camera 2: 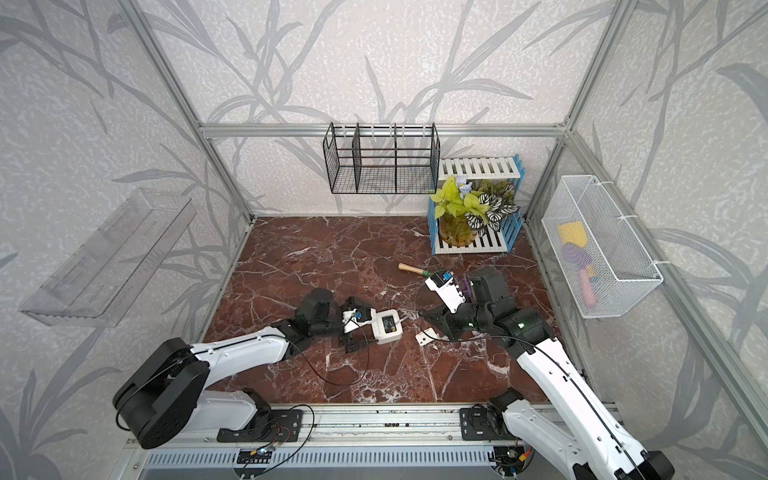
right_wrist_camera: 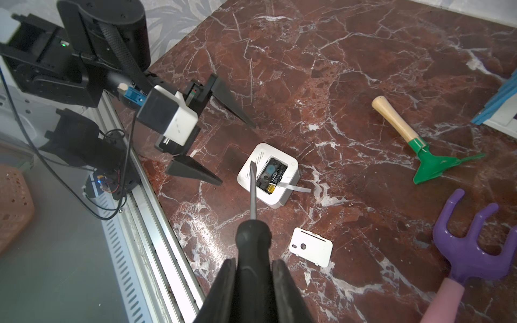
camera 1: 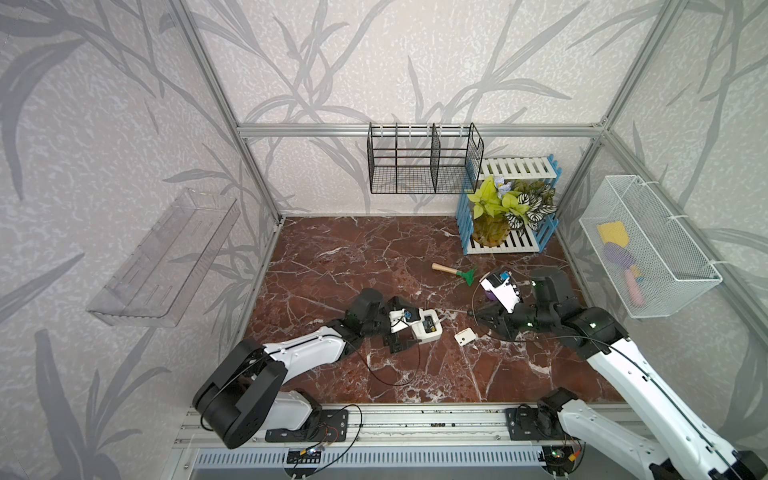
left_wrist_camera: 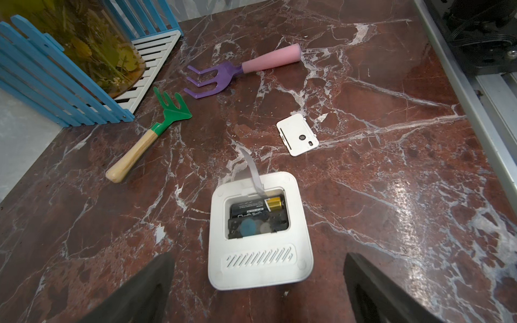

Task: Remove the battery from the alarm
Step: Pick up the alarm from the center of the board.

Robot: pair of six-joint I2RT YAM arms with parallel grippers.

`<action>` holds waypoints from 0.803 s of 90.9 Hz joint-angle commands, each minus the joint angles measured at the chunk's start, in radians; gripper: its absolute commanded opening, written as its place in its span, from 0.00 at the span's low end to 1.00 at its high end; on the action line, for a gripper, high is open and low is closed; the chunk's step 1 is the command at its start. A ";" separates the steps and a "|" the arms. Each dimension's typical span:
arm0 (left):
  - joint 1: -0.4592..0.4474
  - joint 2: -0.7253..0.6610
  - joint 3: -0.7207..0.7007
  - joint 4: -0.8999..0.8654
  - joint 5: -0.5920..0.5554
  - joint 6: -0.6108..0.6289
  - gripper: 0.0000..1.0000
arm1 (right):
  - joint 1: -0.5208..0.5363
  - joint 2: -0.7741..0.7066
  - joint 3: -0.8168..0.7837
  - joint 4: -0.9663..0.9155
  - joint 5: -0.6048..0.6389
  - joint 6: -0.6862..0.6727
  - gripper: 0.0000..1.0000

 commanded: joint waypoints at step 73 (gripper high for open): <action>-0.008 0.358 -0.060 0.480 -0.054 -0.181 1.00 | 0.035 0.058 -0.065 0.025 -0.008 -0.011 0.00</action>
